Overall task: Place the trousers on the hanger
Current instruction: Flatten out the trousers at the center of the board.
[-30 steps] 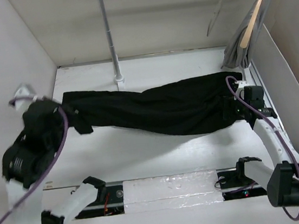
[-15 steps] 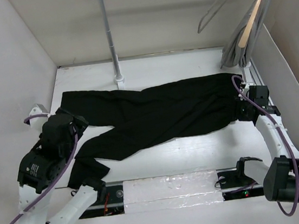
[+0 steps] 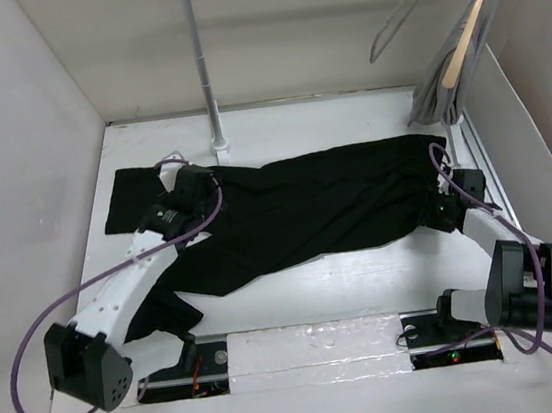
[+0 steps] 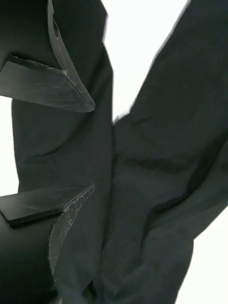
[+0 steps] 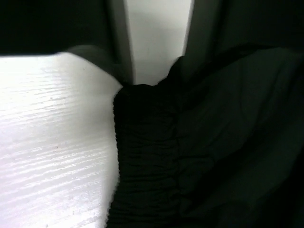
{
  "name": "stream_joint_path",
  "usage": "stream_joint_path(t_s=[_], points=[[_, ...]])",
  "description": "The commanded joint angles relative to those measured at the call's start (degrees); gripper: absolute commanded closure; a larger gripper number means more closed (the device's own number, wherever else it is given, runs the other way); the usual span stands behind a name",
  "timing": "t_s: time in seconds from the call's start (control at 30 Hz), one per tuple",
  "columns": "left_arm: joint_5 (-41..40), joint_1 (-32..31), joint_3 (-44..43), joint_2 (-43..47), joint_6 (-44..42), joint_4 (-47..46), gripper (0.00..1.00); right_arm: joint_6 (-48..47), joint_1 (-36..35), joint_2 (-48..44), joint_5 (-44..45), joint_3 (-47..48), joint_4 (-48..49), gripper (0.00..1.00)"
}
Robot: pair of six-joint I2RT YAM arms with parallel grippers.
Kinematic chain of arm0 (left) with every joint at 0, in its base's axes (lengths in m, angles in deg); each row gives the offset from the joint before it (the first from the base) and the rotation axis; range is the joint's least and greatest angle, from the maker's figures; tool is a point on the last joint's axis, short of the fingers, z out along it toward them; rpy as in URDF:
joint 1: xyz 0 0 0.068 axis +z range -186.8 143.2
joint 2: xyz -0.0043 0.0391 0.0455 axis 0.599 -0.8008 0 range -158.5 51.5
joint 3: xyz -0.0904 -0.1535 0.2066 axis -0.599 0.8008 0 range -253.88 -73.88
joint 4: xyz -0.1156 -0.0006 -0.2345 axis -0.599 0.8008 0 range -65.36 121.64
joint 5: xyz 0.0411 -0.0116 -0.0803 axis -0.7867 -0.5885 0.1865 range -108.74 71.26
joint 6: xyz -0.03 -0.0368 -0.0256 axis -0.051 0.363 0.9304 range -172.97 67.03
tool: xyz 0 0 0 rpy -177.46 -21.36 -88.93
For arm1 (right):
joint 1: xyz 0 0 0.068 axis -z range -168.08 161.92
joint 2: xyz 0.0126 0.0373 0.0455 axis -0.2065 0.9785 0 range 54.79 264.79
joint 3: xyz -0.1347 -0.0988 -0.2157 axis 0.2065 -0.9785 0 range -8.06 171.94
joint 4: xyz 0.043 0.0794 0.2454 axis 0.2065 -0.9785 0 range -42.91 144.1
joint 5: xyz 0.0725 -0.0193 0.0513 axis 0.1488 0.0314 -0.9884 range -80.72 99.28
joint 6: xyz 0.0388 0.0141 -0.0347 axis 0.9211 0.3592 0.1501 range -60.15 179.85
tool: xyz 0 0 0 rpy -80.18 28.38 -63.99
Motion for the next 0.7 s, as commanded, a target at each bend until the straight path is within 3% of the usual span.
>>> stream_joint_path(t_s=[0.0,0.07,0.1,0.17,0.23,0.43,0.67], points=[[0.5,0.7,0.54,-1.69,-3.97,-11.15,0.43,6.74,0.3,2.69,0.02,-1.25,11.2,0.55],[2.51,1.93,0.63,-5.29,-4.15,-15.1,0.43,7.62,0.3,4.62,2.3,-1.16,11.38,0.72],[3.39,2.63,0.46,-6.43,-4.15,-16.34,0.43,8.32,0.3,4.63,3.1,-1.08,10.51,0.89],[4.89,4.13,-0.59,-10.56,-4.06,-19.06,0.43,8.85,0.3,2.19,5.03,-1.08,8.67,0.98],[5.43,5.7,-3.3,-16.96,-4.07,-20.22,0.43,8.33,0.3,-3.33,8.96,-0.73,1.58,1.0],[4.09,11.23,-4.21,-25.32,-1.61,-24.33,0.45,5.35,2.41,-16.27,15.73,1.11,-13.72,1.0],[7.96,20.2,-7.45,-35.0,0.24,-24.17,0.46,1.13,4.87,-18.66,27.33,7.96,-26.22,1.0]])
